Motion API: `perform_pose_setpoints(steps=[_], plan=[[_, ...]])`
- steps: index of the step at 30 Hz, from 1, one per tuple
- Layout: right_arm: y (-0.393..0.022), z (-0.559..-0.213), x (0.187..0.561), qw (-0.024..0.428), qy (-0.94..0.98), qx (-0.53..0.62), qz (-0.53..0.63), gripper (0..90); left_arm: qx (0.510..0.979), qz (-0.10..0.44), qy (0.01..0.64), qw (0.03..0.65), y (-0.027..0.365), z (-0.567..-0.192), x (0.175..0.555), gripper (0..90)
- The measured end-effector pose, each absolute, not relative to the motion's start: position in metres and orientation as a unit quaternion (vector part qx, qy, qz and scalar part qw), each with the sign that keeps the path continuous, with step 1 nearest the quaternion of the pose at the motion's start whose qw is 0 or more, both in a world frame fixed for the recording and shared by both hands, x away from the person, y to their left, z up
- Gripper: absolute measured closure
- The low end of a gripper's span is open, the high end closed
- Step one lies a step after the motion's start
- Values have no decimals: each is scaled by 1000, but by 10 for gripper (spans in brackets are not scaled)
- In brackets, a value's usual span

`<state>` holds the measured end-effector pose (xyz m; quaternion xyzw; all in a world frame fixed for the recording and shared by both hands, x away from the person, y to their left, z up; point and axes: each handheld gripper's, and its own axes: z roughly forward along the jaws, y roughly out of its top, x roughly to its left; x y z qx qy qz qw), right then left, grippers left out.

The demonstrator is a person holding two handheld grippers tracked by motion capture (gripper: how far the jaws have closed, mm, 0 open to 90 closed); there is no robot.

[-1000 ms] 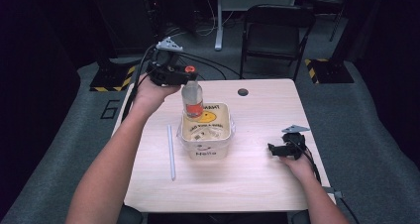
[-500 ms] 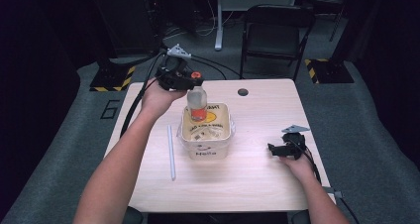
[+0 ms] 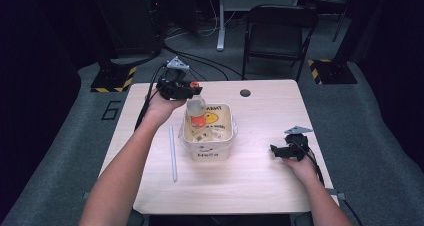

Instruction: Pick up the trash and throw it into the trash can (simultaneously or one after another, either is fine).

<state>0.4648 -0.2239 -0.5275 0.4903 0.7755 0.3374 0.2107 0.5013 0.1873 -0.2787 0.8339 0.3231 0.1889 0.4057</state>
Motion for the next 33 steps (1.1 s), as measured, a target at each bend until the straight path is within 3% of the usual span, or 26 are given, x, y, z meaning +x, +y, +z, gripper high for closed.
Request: perform_pose_setpoints(steps=[33], plan=[[-224,-527,465,210,776,489,337,72,829,171,349,403,190,-344,513,628]])
